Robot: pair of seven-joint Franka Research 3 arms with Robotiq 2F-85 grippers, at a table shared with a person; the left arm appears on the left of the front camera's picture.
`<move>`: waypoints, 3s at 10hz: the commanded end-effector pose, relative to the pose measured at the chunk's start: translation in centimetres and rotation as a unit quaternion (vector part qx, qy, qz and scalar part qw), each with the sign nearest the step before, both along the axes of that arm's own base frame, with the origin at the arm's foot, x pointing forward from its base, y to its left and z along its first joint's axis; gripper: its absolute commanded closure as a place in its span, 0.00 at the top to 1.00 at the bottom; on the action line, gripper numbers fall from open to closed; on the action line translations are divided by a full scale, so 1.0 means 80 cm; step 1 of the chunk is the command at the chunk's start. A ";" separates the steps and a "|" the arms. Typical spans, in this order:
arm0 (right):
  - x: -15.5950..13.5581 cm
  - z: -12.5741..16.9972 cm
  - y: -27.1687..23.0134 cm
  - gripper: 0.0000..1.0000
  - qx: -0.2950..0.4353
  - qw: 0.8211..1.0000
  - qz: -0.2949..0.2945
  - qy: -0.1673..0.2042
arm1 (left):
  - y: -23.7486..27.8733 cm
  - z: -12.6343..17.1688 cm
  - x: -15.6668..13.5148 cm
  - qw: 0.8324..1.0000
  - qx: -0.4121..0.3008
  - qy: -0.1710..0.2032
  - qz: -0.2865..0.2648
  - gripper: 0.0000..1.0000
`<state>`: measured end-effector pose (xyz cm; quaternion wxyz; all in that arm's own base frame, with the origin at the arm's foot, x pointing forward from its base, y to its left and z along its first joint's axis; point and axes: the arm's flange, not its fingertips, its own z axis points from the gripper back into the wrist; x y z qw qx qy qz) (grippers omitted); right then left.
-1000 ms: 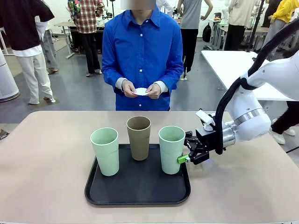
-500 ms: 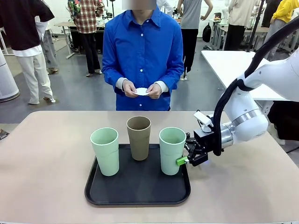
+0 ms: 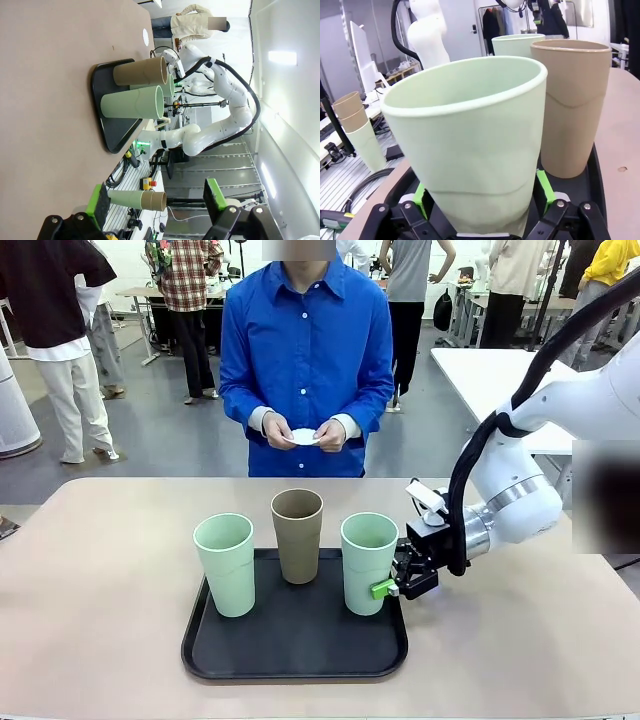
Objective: Place coasters on the table and set cups on them.
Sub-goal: Pick up one Reusable plastic cup and place it on a coaster set by the human.
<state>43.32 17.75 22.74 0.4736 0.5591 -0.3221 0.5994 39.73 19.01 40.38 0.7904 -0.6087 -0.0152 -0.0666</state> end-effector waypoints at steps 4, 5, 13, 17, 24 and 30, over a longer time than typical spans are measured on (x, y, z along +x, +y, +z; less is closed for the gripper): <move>0.010 -0.005 0.008 0.40 0.010 1.000 0.026 -0.006 | 0.000 0.003 -0.001 1.000 -0.004 -0.003 0.001 1.00; 0.009 -0.003 0.005 0.14 0.011 1.000 0.022 -0.008 | 0.000 0.003 -0.001 1.000 -0.004 -0.003 0.001 1.00; -0.066 0.226 -0.054 0.00 0.042 0.989 -0.140 -0.035 | 0.000 0.003 -0.001 1.000 -0.004 -0.003 0.001 1.00; -0.079 0.317 -0.035 0.00 0.034 0.983 -0.174 -0.050 | 0.000 0.003 -0.001 1.000 -0.004 -0.003 0.001 1.00; -0.082 0.323 -0.041 0.00 0.031 0.985 -0.157 -0.061 | 0.000 0.003 -0.001 1.000 -0.004 -0.003 0.001 1.00; 0.030 0.335 -0.132 0.83 0.019 0.966 -0.251 -0.060 | 0.000 0.003 -0.001 1.000 -0.004 -0.003 0.001 1.00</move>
